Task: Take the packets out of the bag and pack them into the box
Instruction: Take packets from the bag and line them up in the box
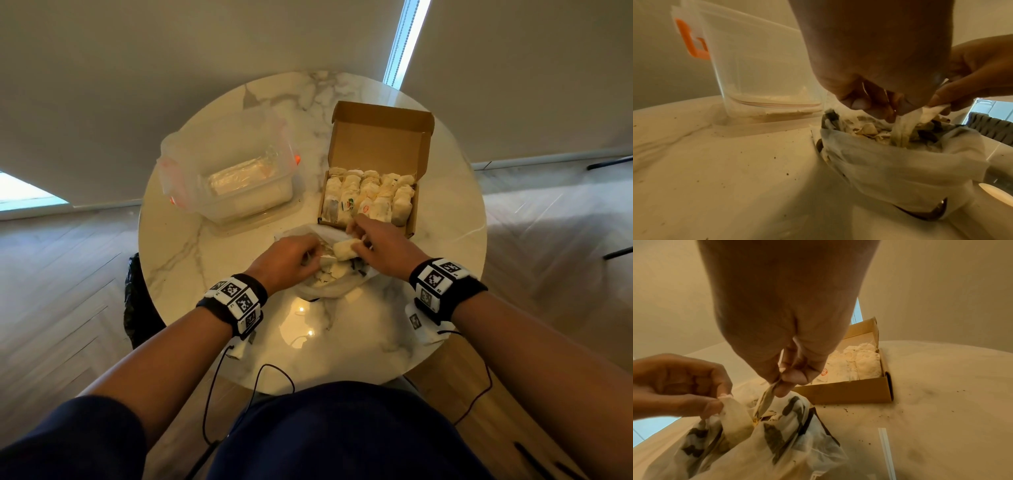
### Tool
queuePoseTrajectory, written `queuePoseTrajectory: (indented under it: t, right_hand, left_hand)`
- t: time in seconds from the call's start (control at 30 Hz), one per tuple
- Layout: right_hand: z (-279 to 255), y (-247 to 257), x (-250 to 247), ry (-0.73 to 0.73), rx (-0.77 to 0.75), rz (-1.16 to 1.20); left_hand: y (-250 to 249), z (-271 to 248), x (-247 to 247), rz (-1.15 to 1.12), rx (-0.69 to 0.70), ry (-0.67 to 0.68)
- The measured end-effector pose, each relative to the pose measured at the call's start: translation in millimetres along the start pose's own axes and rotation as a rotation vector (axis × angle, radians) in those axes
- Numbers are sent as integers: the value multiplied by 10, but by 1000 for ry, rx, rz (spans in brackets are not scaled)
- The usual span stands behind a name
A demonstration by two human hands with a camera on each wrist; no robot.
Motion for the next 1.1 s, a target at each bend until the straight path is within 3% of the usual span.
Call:
queuePoseTrajectory:
  t: [0.17, 0.4, 0.57, 0.83, 1.1]
  right_hand:
    - [67, 145, 81, 30, -6, 68]
    - [81, 383, 125, 81, -49, 128]
    - [63, 421, 95, 70, -62, 152]
    - [-15, 263, 206, 125, -14, 86]
    - [-61, 251, -21, -81, -75, 37]
  left_hand:
    - [-188, -14, -126, -22, 53, -19]
    - [-136, -41, -196, -48, -44, -64]
    - [-238, -59, -183, -41, 33, -70]
    - [-211, -50, -268, -45, 1, -164]
    - [-278, 47, -254, -28, 13, -144]
Point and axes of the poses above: each hand's wrist, its own z-axis towards the middle knuckle, its own x-axis out of the palm, y = z × x, the point moved 10 cm from there along z, towards the middle knuckle, and after that the axes turned 1 degree about -x, right-handed, at the moved point
